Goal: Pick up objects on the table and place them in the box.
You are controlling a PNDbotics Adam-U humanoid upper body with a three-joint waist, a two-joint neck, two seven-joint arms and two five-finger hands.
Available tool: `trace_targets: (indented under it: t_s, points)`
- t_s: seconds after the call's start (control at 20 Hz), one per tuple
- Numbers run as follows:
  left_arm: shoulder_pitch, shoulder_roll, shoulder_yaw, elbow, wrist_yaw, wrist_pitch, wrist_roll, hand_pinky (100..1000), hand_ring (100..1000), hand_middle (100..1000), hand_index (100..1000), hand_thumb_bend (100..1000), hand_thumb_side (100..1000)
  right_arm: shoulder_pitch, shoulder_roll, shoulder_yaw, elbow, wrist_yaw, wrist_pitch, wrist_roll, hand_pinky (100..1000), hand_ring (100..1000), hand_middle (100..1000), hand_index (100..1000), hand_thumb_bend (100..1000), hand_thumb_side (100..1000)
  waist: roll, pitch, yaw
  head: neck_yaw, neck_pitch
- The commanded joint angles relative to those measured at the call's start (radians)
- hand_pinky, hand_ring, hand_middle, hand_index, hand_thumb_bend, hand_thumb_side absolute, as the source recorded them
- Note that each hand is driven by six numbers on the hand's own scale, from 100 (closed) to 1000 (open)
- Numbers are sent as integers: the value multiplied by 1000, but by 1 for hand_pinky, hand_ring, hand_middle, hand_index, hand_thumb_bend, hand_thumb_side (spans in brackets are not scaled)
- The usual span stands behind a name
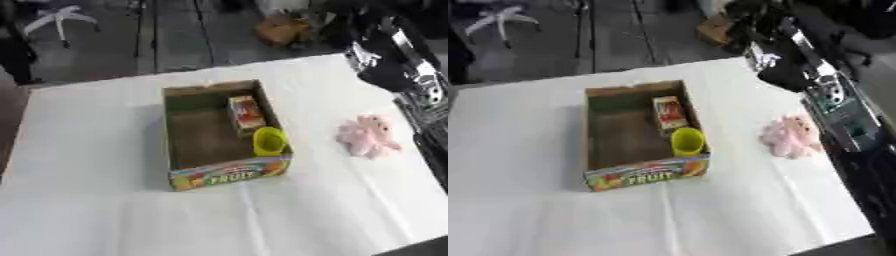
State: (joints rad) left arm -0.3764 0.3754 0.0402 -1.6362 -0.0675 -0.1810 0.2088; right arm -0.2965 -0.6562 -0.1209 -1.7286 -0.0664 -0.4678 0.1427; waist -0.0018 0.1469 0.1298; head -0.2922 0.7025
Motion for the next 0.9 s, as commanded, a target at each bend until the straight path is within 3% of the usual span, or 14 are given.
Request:
trace_targets:
  t_s: [0.05, 0.9]
  points:
    - [-4, 10, 11, -23, -1, -7, 2, 746, 754, 740, 854, 527, 971, 5, -5, -24, -39, -9, 9, -4, 724, 668, 813, 850, 100, 495, 2, -17, -2, 5, 8]
    - [16, 9, 19, -30, -16, -2, 4, 741, 748, 737, 851, 549, 951, 44, 23, -53, -32, 31, 32, -41, 717, 659, 813, 851, 100, 492, 0, -25, -6, 4, 13]
